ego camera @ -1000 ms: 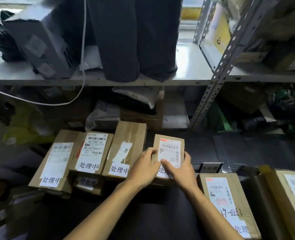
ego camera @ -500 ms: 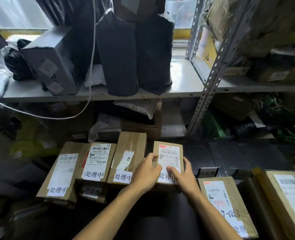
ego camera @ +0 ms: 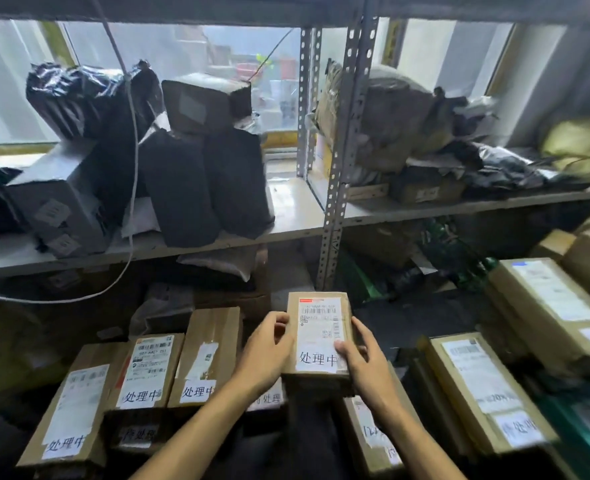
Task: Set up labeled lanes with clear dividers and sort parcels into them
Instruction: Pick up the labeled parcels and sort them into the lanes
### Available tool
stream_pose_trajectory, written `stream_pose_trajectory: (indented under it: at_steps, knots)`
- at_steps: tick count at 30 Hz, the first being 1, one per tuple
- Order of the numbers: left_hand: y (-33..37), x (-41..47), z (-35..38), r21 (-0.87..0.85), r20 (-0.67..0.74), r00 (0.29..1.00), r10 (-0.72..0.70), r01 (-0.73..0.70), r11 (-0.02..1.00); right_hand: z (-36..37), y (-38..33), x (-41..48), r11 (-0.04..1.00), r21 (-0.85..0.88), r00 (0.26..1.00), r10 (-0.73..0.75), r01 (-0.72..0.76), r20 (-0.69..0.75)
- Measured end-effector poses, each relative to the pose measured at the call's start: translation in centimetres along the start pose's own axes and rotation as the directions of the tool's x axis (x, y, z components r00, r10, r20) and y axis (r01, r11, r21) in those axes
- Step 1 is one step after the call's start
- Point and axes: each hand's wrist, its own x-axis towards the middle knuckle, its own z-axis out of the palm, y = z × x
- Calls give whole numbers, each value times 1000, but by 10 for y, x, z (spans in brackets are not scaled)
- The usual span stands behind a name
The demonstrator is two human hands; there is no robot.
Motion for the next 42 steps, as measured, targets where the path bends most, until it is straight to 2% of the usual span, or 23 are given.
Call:
stream_pose_trajectory:
  at_steps: [8,15,29,35,38,42]
  knots:
    - [42,-29,53,-50,5,991,137,-136,989,-72,-8,-29,997,-3,993,-79,79,-92]
    - [71,-62,112,-15,66,984,168,-168,986,-146,-3,-64,995,-29,982,-103,99,-156]
    - [117,-154,204,-75,176,959,220,-210,975,-269,21,-148,989,-65,960,-145,133,-240]
    - [120,-169,229,-115,264,946,190,-165,980,-295,36,-166,989,-76,958,-143,128,-249]
    - [123,-165,241,-211,300,943,142,-80,974,-305,43,-166,994,-54,958,-108,98,-266]
    - [125,-149,257,-258,337,937,88,2,966,-315,49,-155,998,-15,952,-67,65,-298]
